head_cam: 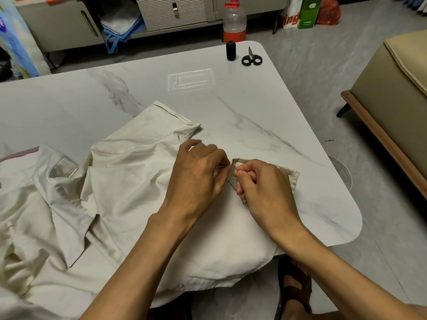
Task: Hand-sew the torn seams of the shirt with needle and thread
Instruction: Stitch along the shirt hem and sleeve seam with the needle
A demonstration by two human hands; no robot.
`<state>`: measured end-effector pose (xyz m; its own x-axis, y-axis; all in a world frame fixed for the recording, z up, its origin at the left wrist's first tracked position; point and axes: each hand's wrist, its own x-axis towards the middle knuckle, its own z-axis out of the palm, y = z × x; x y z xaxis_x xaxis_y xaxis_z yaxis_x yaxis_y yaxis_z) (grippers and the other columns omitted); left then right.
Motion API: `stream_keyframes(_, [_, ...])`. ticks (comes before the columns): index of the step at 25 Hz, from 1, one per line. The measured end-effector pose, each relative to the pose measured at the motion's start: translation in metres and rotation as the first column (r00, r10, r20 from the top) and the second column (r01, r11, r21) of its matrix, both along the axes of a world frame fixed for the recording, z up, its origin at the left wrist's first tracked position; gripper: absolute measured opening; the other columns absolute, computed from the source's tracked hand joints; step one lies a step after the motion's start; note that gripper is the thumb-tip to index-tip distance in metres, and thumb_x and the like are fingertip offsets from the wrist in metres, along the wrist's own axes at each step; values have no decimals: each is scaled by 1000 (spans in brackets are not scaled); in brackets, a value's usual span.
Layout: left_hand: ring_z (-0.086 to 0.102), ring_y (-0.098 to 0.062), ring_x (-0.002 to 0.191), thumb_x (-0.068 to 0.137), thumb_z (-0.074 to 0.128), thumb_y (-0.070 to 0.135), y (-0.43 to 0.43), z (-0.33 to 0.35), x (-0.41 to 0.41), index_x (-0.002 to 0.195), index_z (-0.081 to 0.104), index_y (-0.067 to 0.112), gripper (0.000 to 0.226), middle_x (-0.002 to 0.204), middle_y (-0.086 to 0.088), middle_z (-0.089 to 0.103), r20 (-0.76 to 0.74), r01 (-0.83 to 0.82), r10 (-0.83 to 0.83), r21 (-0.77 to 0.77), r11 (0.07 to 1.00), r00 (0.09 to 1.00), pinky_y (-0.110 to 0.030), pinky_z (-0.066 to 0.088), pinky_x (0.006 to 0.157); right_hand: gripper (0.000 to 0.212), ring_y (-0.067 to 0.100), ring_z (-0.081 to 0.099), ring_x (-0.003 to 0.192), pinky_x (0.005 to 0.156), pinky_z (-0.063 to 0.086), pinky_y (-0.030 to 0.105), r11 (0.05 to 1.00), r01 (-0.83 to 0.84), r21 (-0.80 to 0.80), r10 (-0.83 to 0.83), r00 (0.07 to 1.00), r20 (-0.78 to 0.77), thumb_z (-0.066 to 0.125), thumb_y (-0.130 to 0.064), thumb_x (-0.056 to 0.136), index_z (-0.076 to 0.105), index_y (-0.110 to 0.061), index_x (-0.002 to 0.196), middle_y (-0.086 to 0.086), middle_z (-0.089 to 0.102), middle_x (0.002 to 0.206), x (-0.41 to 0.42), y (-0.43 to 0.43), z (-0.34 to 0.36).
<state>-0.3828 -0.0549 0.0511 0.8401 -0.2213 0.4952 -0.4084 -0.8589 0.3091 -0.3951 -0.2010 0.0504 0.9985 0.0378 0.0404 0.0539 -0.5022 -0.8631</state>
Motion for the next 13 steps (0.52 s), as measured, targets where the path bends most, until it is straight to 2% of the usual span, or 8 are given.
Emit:
stream_keyframes(7, [56,-22,65,83,71,18,0,0,-2,76,68,16,8,68,5,62,-19,71,-71,22,997,997,-32,37,88,22,6,60,54,59,48,22,1000,-5,-3,5,999,-32,55,-13,95,64,-19,75,-7,64,55,0,-1,3])
stream_keyframes(10, [60,-21,70,85,71,21,2,-1,-3,81,71,16,6,72,5,64,-34,26,-26,-22,999,999,-31,37,87,17,4,62,56,58,47,16,997,-15,74,21,996,-85,54,-13,96,64,-17,83,-5,66,60,1,0,3])
stream_keyframes(13, [61,-20,73,85,69,21,3,-1,-3,84,72,17,5,74,6,65,-34,-18,16,-52,998,999,-28,35,88,12,5,64,64,62,49,18,982,-6,186,29,992,-122,50,-8,97,54,-18,91,-2,69,68,0,1,4])
